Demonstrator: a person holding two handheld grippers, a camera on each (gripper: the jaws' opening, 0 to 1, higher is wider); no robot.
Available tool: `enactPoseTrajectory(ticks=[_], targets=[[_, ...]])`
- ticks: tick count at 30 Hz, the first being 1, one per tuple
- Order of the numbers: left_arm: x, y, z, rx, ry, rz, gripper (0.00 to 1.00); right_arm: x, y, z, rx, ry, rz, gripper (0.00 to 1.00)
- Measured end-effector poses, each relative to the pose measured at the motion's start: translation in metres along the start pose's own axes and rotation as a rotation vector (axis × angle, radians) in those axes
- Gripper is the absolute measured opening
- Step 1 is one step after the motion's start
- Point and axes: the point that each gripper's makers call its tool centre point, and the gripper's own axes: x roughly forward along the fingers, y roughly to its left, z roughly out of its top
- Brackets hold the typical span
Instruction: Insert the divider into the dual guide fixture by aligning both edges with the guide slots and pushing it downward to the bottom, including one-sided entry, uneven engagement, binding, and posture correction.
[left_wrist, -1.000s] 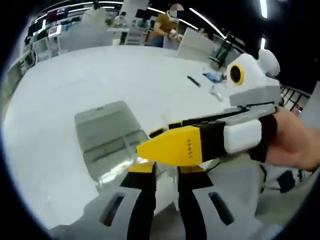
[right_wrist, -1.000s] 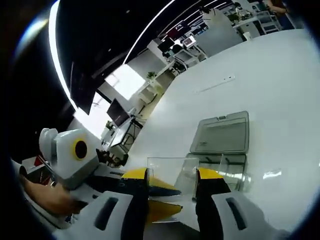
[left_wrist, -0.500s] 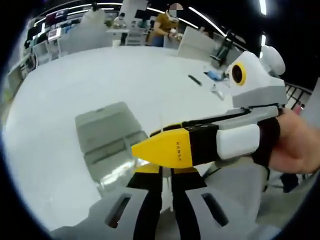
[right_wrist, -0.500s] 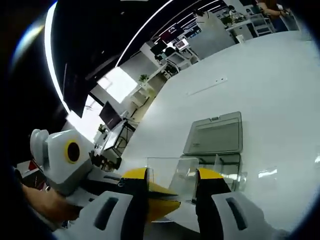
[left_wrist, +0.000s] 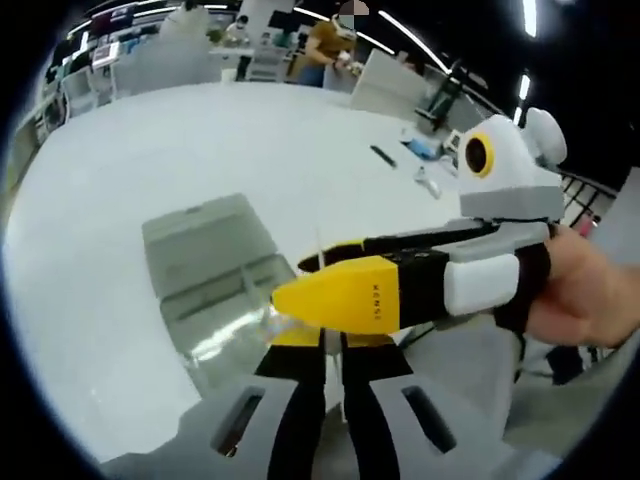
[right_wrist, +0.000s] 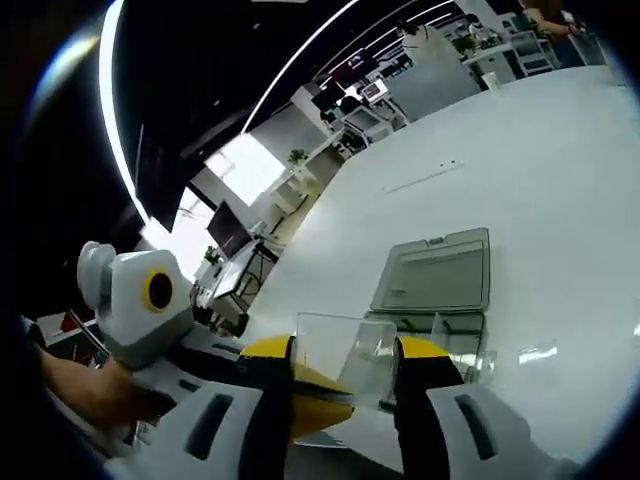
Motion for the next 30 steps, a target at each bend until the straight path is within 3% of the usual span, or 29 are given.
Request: enactPoseTrajectory(ticks=[7,13,18,26,30], targets=[[-0.004,0.002,-0.004,-0.021,0.028,-0.032,0.02,-0.009,-0.005,0.011,0.01,-0.042,0.015,0.39],[-0.008,0.008,-0.003,-0.051,0.048,-0.047,0.02,-0.019,-0.006,0.024,0.001,-0.102,0.035,0.35],[-0.012,0.018,-0.005,-0.071,0.071,-0.038,0.02,-0.025,-0.01,0.026,-0.006,-0.114,0.039,0.35],[-0.016,0.049,-0.014,-0.161,0.173,0.029,0.02,-0.031,-0.01,0.015,-0.095,-0.094,0.073,0.32],[-0.016,0.062,-0.014,-0.177,0.201,0.058,0.02,-0.032,-0.005,0.011,-0.187,-0.081,0.088,0.31]])
